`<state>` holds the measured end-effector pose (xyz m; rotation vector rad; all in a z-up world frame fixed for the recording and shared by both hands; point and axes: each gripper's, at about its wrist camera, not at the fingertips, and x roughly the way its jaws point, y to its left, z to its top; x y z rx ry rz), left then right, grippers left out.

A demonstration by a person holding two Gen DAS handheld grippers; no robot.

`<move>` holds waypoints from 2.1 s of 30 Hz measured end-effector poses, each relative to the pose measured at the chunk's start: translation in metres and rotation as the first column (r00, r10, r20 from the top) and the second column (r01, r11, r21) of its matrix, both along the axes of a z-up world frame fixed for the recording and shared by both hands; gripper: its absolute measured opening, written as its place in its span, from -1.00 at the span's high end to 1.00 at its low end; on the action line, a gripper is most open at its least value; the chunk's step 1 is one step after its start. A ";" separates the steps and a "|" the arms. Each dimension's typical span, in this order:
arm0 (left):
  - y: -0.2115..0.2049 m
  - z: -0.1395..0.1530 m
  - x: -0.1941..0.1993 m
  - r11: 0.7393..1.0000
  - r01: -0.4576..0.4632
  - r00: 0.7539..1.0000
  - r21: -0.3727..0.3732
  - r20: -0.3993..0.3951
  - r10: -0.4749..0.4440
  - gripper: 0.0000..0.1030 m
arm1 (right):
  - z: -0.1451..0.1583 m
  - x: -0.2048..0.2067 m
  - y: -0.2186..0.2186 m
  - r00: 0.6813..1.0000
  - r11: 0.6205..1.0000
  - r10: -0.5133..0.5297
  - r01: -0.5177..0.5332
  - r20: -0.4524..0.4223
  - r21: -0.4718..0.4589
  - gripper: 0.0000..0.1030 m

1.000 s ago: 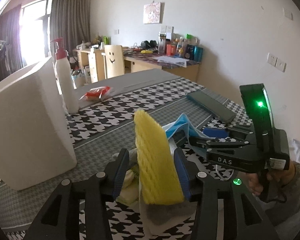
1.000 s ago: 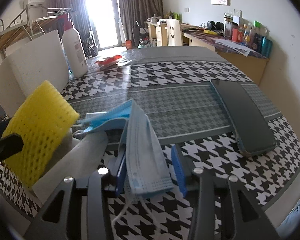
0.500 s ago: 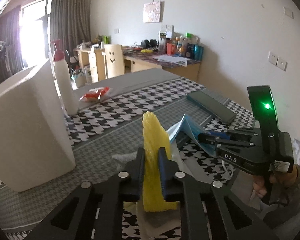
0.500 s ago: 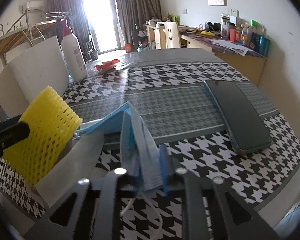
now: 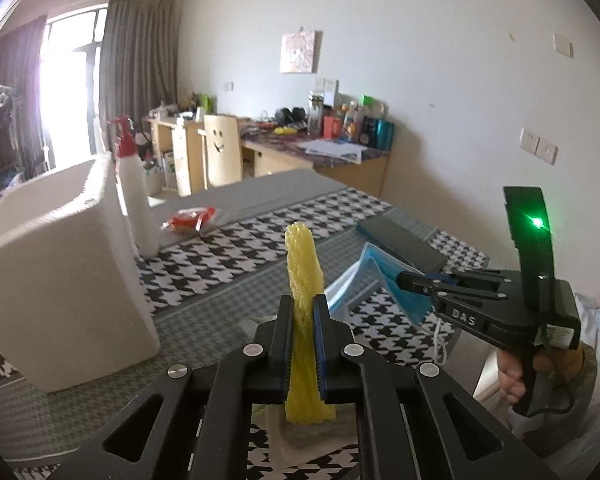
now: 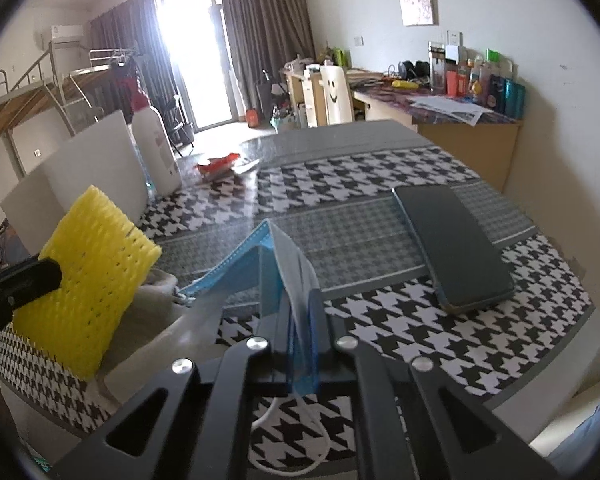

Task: Organize soft objects
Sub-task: 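Lift the yellow mesh sleeve and blue mask and carry both over the white foam box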

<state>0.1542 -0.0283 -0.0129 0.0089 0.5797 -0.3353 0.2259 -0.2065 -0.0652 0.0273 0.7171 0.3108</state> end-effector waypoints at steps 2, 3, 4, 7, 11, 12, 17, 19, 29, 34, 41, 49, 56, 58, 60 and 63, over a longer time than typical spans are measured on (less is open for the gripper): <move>0.003 0.003 -0.003 1.000 -0.016 1.000 -0.003 0.009 0.016 0.81 | 0.006 -0.004 0.001 1.000 1.000 0.003 -0.003 0.016 0.007 0.85; 0.004 0.005 -0.004 1.000 -0.024 1.000 -0.003 0.014 0.024 0.81 | 0.009 -0.006 0.000 1.000 1.000 0.001 -0.002 0.024 0.010 0.85; 0.004 0.005 -0.006 1.000 -0.027 0.999 -0.001 0.018 0.027 0.81 | 0.011 -0.007 0.000 1.000 1.000 -0.001 0.000 0.030 0.012 0.85; 0.008 0.009 -0.010 0.999 -0.047 0.998 0.000 0.037 0.047 0.81 | 0.020 -0.010 -0.001 0.999 1.000 -0.009 0.007 0.048 0.027 0.85; 0.012 0.015 -0.015 0.998 -0.065 0.996 0.001 0.056 0.065 0.81 | 0.032 -0.014 -0.001 0.997 0.999 -0.015 0.012 0.074 0.040 0.85; 0.013 0.016 -0.017 0.998 -0.067 0.996 0.003 0.062 0.067 0.81 | 0.035 -0.015 0.000 0.996 0.999 -0.015 0.012 0.083 0.042 0.85; 0.020 0.023 -0.021 0.995 -0.098 0.992 0.003 0.081 0.097 0.81 | 0.048 -0.019 0.003 0.993 0.999 -0.009 0.003 0.114 0.051 0.85; 0.025 0.025 -0.022 0.993 -0.118 0.989 0.000 0.085 0.118 0.81 | 0.054 -0.021 0.004 0.992 0.998 -0.006 -0.001 0.127 0.059 0.85; 0.042 0.041 -0.015 0.982 -0.187 0.977 0.012 0.106 0.185 0.81 | 0.076 -0.018 0.018 0.985 0.996 0.029 -0.043 0.169 0.080 0.85; 0.051 0.050 -0.016 0.980 -0.201 0.972 0.007 0.127 0.199 0.81 | 0.085 -0.015 0.026 0.980 0.995 0.048 -0.064 0.193 0.077 0.85; 0.057 0.064 -0.007 0.977 -0.212 0.967 0.008 0.148 0.209 0.81 | 0.094 -0.008 0.035 0.975 0.994 0.064 -0.081 0.211 0.075 0.85; 0.064 0.080 0.007 0.970 -0.242 0.957 0.013 0.168 0.236 0.81 | 0.105 0.001 0.041 0.971 0.993 0.074 -0.094 0.227 0.075 0.85; 0.064 0.093 0.015 0.966 -0.258 0.948 0.024 0.197 0.249 0.81 | 0.116 0.006 0.047 0.966 0.992 0.083 -0.104 0.247 0.074 0.85; 0.064 0.097 0.016 0.965 -0.261 0.945 0.026 0.209 0.250 0.81 | 0.121 0.008 0.050 0.964 0.991 0.085 -0.108 0.252 0.076 0.85; 0.067 0.102 0.017 0.964 -0.266 0.941 0.022 0.221 0.255 0.81 | 0.124 0.009 0.052 0.962 0.991 0.088 -0.110 0.257 0.075 0.85; 0.069 0.106 0.019 0.961 -0.274 0.937 0.016 0.228 0.264 0.81 | 0.129 0.010 0.054 0.960 0.990 0.093 -0.117 0.265 0.073 0.85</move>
